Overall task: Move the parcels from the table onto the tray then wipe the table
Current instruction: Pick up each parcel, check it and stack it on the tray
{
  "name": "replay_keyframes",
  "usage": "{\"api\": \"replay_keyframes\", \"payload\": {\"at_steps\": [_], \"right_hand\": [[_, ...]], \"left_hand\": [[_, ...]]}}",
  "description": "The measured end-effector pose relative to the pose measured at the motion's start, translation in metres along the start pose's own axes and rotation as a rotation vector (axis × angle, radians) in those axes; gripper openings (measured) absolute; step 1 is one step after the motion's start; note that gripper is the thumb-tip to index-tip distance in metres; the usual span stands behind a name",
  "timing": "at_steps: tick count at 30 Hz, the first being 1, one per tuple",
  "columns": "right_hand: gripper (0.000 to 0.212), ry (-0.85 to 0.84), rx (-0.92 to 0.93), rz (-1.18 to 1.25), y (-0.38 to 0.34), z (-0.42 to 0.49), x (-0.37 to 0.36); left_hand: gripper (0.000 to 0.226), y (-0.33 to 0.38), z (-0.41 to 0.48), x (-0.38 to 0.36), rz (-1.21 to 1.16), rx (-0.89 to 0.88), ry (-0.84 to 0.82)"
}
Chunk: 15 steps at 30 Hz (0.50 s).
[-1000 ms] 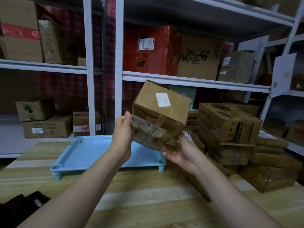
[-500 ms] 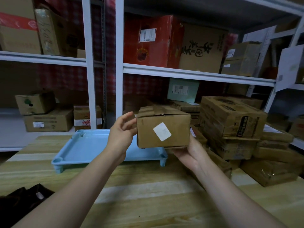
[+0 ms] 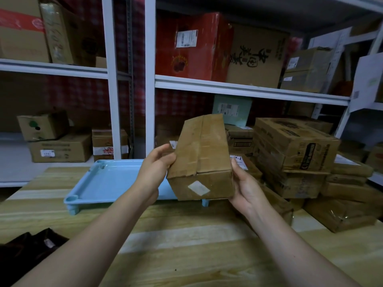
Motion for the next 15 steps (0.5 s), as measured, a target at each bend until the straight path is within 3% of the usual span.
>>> {"api": "replay_keyframes", "payload": {"at_steps": [6, 11, 15], "right_hand": [[0.042, -0.047, 0.011, 0.0, -0.001, 0.0, -0.003], [0.035, -0.056, 0.029, -0.081, -0.002, -0.001, -0.006], [0.033, -0.079, 0.053, -0.134, -0.003, -0.003, -0.009]], "left_hand": [[0.05, -0.006, -0.001, -0.005, 0.113, -0.016, 0.025], [0.031, -0.007, -0.004, -0.014, 0.143, 0.012, -0.007], [0.049, 0.0, -0.01, -0.023, 0.146, 0.04, -0.08]]}}
Point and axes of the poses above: each hand's wrist, its own z-axis towards the middle knuckle, its own x-axis out of the back of the hand, y = z × x, the point moved 3 cm from there along z, towards the middle knuckle, and after that the axes turned 1 degree about y, right-handed, at the moved point
